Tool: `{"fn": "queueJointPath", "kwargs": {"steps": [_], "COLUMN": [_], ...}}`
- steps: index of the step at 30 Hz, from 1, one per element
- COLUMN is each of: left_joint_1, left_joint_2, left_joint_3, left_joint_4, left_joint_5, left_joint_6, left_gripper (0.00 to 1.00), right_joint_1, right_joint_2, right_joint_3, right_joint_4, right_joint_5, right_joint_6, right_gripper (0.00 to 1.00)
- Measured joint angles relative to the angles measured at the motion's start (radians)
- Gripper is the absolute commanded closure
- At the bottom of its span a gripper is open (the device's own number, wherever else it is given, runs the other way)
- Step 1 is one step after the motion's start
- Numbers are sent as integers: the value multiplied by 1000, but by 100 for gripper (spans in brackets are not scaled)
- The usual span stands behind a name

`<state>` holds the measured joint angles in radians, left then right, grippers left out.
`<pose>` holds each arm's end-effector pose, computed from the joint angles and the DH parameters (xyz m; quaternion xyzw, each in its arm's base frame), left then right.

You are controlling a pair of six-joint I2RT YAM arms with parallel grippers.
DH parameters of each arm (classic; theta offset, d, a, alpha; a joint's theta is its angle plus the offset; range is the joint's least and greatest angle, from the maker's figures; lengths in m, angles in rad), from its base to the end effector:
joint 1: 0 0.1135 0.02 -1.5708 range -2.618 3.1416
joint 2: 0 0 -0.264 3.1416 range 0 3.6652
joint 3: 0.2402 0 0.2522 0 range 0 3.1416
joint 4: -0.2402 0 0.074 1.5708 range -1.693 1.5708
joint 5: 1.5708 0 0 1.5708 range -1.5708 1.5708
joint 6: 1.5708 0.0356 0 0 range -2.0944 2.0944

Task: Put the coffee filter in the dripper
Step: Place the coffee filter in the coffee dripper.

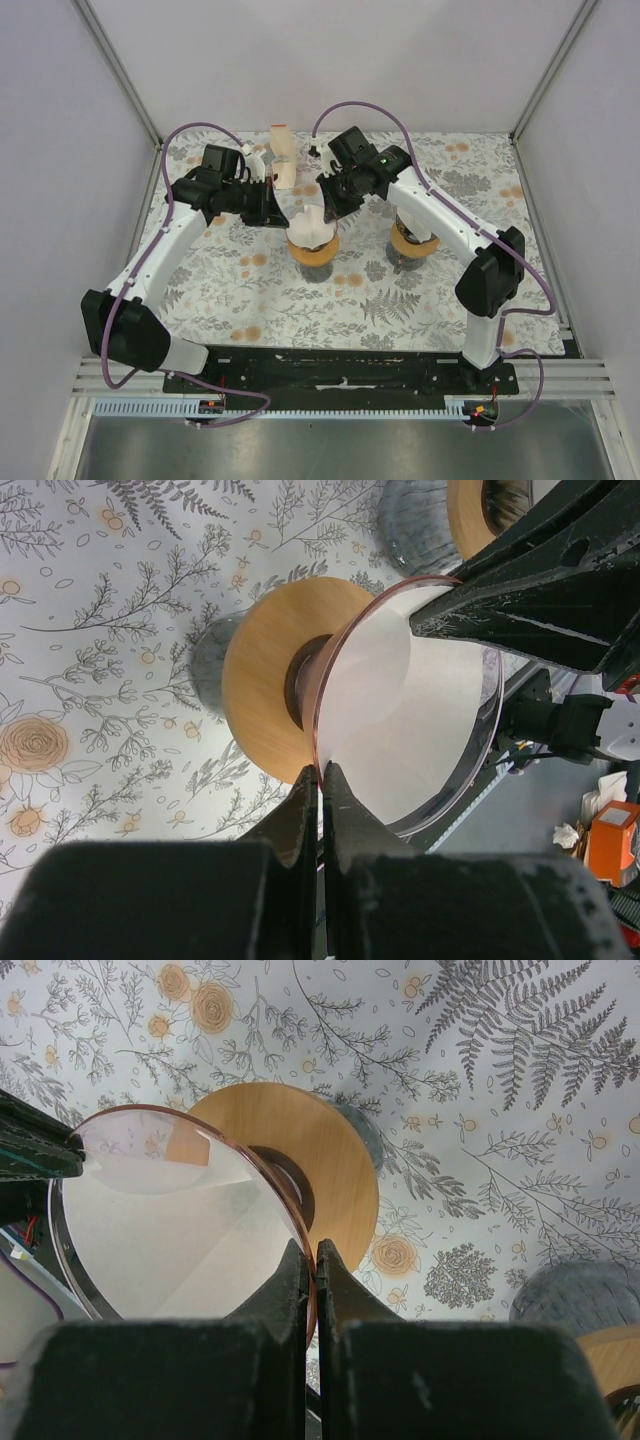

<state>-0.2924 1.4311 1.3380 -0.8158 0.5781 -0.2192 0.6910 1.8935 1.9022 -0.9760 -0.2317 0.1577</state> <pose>0.2783 -0.1041 0.3300 0.1257 0.9025 -0.3396 0.2331 0.3106 0.2675 0.3365 -0.2830 0.9059 0.2221 0.2236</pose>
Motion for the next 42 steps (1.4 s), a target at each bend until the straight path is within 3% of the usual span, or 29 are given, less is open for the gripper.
{"fn": "queueJointPath", "kwargs": {"steps": [14,23,28,37,42], "left_joint_1": [10,11,11,-12,-24], "left_joint_2": [6,-51,-38,11,17], "left_joint_3": [-23,-134,-97,11,16], "left_joint_4": [42,166,135,-3,-30], "left_joint_5": [18,44,41,-7,-21], "left_joint_6": [0,-18,-18,8,19], "left_gripper": [98,98,98,76,71], "right_joint_1": [3,7,8,26,62], "right_joint_2": [13,-21,-23,-30,-30], "right_joint_3": [3,-43,-42,-39,-38], "right_joint_4": [7,34,31,25,16], "right_joint_5": [27,42,47,48,37], "right_joint_6": [3,7,7,10,5], "right_gripper": [100,100,100,88,81]}}
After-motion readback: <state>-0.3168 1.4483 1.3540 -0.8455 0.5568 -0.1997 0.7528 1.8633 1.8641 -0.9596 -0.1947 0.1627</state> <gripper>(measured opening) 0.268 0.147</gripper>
